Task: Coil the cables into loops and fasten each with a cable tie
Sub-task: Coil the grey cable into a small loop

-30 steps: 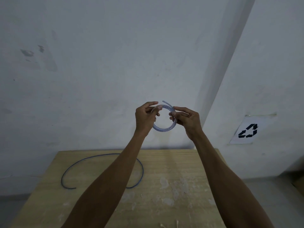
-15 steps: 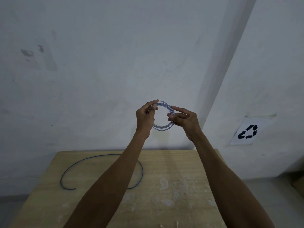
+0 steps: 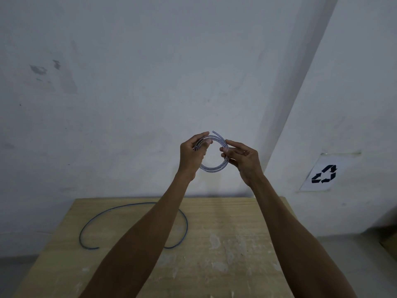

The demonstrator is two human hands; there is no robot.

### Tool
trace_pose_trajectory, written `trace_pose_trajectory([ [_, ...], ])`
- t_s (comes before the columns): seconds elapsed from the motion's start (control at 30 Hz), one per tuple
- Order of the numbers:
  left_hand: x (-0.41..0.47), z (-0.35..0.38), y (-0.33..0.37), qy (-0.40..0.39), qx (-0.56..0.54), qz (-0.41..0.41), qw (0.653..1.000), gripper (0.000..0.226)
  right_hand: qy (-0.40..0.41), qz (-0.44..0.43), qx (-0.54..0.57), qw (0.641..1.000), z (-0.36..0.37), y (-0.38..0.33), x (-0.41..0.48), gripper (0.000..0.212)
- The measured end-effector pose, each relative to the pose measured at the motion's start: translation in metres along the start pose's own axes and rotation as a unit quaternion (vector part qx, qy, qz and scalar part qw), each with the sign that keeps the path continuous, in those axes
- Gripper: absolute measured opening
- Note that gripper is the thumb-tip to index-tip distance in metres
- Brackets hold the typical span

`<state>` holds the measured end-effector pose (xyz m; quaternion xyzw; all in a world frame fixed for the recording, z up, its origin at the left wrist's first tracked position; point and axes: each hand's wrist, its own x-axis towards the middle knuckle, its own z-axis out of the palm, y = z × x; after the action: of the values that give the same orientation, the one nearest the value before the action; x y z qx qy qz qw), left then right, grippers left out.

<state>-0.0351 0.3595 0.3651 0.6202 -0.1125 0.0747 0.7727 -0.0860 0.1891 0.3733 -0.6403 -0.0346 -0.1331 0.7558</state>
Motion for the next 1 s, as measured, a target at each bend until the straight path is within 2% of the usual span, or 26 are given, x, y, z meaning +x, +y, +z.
trace_pose_trajectory([
  [0.1, 0.001, -0.002, -0.001, 0.041, -0.038, -0.003, 0.998, 0.022, -0.013, -0.008, -0.008, 1.0, 0.001, -0.001, -0.002, 0.035],
  [0.23, -0.001, 0.0, -0.002, 0.069, -0.093, -0.021, 0.993, 0.017, 0.034, -0.02, 0.011, 0.999, 0.005, -0.002, -0.001, 0.031],
  [0.3, -0.002, 0.0, -0.003, 0.072, -0.091, -0.024, 0.993, 0.015, 0.027, -0.015, 0.007, 0.999, 0.004, -0.003, -0.001, 0.032],
  [0.53, -0.002, -0.003, 0.002, 0.018, -0.076, -0.049, 0.996, 0.015, -0.015, 0.02, -0.016, 1.0, -0.004, -0.008, -0.002, 0.031],
  [0.8, 0.0, -0.006, 0.003, -0.016, -0.102, -0.06, 0.993, 0.019, -0.009, -0.006, -0.03, 0.999, -0.005, -0.01, 0.0, 0.028],
  [1.0, 0.003, -0.012, 0.007, -0.077, -0.157, -0.121, 0.977, 0.018, -0.019, -0.025, -0.069, 0.997, -0.008, -0.013, 0.003, 0.028],
])
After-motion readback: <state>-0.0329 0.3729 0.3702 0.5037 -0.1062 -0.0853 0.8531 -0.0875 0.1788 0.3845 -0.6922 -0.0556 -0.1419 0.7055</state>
